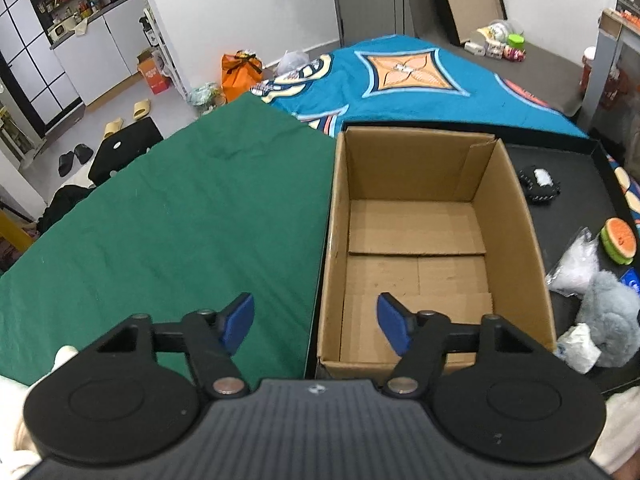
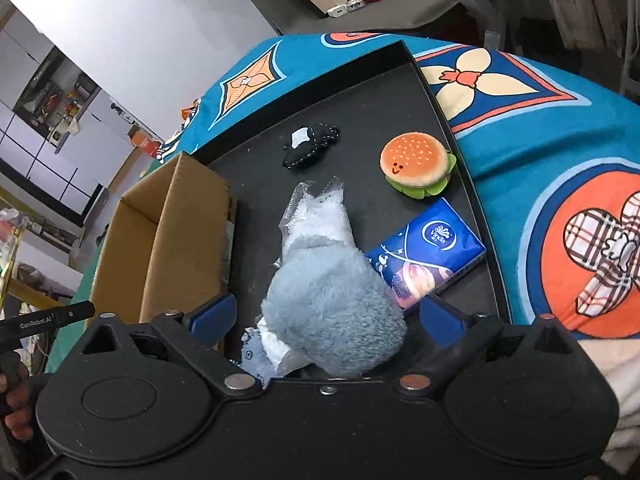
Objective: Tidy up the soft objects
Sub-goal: 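Move the right gripper to the grey heart plush and grasp it, then carry the grey plush over the cardboard box and release it inside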
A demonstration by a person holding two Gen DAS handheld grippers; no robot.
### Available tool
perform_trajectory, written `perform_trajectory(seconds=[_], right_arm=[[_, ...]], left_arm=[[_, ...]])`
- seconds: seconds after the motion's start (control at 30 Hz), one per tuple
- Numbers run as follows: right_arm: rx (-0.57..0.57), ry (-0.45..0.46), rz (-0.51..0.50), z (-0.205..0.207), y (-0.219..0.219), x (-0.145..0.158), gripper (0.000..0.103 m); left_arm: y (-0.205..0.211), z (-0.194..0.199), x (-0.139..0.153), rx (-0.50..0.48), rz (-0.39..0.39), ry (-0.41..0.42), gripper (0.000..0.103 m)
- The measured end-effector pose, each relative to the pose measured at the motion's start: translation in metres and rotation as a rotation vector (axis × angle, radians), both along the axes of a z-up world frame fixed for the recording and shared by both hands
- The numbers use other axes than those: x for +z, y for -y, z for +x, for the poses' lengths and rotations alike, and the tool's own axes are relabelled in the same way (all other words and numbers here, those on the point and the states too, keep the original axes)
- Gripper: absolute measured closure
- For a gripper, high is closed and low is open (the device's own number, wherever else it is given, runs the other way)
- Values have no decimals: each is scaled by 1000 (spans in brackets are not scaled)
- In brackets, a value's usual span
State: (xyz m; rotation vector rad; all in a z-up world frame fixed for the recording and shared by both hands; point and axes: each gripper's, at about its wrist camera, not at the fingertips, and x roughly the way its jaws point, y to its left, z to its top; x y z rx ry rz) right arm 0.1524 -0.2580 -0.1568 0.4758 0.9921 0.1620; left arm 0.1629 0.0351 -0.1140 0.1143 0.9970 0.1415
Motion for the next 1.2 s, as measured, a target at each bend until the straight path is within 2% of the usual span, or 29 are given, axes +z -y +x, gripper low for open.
perform_trajectory(seconds=[0.1, 0.2, 0.3, 0.33, 0.37, 0.43, 0.5, 1.2], right_arm=[[20, 2, 8, 2, -5, -2, 6], [31, 6, -35, 4, -13, -5, 11], [38, 9, -85, 6, -19, -10, 24], [37, 9, -102, 6, -20, -11, 31], [38, 16, -104, 5, -20, -12, 34], [32, 23, -90, 3, -19, -11, 39], [34, 31, -96, 2, -19, -9, 41], [35, 153, -198, -7, -58, 54, 42]], left_arm=[[-1, 0, -8, -1, -21, -17, 45], [-4, 3, -12, -5, -31, -30, 48], [-12, 8, -19, 21, -74, -72, 65], [-14, 9, -20, 24, -87, -76, 70], [-16, 10, -21, 24, -101, -78, 73], [-18, 10, -23, 28, -121, -85, 88], [-19, 9, -24, 21, -127, -86, 94], [-11, -12, -13, -91, -120, 13, 95]])
